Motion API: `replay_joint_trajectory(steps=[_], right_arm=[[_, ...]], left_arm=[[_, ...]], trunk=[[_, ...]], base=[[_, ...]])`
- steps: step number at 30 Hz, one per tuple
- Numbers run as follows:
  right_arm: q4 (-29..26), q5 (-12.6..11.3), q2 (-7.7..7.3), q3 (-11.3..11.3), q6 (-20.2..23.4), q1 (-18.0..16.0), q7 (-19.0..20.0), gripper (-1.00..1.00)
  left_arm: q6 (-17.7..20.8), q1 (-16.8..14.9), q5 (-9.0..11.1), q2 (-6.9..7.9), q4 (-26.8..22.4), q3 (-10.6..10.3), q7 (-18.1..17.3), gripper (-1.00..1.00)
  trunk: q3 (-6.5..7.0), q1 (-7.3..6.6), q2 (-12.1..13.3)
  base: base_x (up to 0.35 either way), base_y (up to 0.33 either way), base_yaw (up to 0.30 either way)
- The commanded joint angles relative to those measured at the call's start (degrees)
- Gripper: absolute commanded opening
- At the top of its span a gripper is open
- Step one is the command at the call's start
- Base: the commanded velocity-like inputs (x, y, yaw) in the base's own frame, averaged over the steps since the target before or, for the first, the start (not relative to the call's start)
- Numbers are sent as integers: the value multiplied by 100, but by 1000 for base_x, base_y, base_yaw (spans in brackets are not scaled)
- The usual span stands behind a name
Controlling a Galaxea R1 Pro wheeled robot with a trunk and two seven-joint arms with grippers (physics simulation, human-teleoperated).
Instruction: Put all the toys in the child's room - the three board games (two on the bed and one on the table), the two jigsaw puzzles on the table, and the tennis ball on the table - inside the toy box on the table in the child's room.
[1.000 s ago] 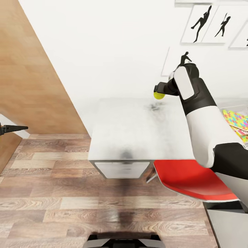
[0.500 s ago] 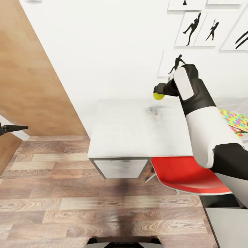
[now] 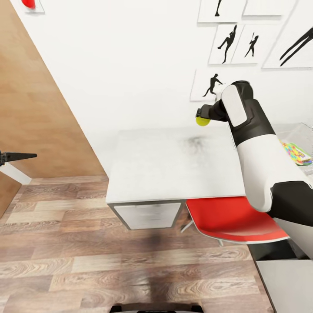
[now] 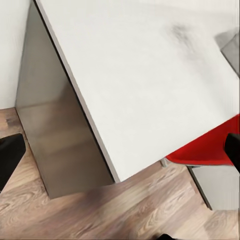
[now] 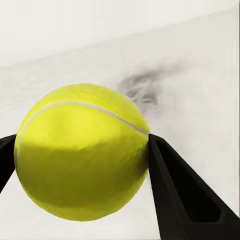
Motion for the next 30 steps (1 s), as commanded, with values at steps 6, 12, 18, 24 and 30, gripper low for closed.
replay_joint_trajectory(steps=[6, 12, 18, 24, 30], right_arm=[[5, -79, -97, 18, 7, -7, -86, -100], [19, -73, -115, 21, 7, -2, -86, -100], [20, -73, -117, 21, 7, 6, -86, -100], [20, -76, -115, 21, 7, 7, -86, -100], [28, -77, -121, 21, 7, 7, -86, -100]], left_arm=[[58, -5, 301, -41, -533, -394, -54, 100], [58, -5, 321, -56, -712, -603, -54, 100], [58, -5, 291, -79, -662, -621, -54, 100], [58, -9, -220, -137, -417, -626, -54, 100], [58, -135, -719, -537, -276, -624, -54, 100]], trunk=[[48, 4, -9], [105, 4, -9], [163, 4, -9], [220, 4, -9], [277, 4, -9]], base=[[0, 0, -111], [0, 0, -113], [0, 0, -113], [0, 0, -113], [0, 0, -113]])
